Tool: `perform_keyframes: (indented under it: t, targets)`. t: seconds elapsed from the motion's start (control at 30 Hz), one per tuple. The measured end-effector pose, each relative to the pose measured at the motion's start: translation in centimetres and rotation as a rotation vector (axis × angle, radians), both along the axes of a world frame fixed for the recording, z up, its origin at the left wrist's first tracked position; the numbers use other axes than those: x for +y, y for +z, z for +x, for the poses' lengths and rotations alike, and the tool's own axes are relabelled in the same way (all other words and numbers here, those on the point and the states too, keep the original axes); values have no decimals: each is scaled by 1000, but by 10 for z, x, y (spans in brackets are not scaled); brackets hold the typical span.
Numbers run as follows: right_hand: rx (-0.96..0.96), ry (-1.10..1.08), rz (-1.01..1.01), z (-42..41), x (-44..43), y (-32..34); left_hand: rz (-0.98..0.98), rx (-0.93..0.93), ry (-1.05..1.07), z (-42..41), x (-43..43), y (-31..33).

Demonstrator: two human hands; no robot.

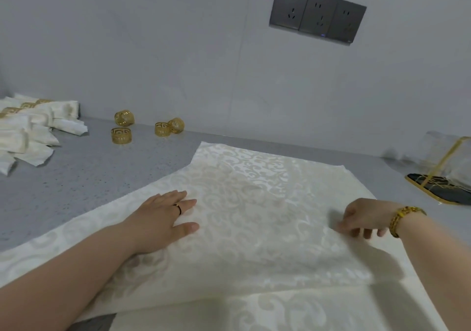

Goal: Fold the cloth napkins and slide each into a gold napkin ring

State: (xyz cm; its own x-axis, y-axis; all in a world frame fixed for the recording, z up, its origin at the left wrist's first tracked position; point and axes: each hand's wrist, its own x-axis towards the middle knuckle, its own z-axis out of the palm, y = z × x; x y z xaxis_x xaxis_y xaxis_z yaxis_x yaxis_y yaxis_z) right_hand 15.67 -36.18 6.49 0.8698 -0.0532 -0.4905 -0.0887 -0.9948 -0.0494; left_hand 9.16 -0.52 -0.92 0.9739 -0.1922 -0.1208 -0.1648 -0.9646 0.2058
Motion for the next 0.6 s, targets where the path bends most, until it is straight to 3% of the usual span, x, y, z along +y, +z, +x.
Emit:
perform_keyframes:
  t: [0.17,0.37,0.6]
  targets:
    - [-143,159,262,37,90,-7,-15,-66,4,1,4,-7]
    - [-339,196,390,85,187,-27,11,-87,-12,1,4,-10]
    - [-286,176,490,114,239,-40,28,-53,-56,10,5,-15]
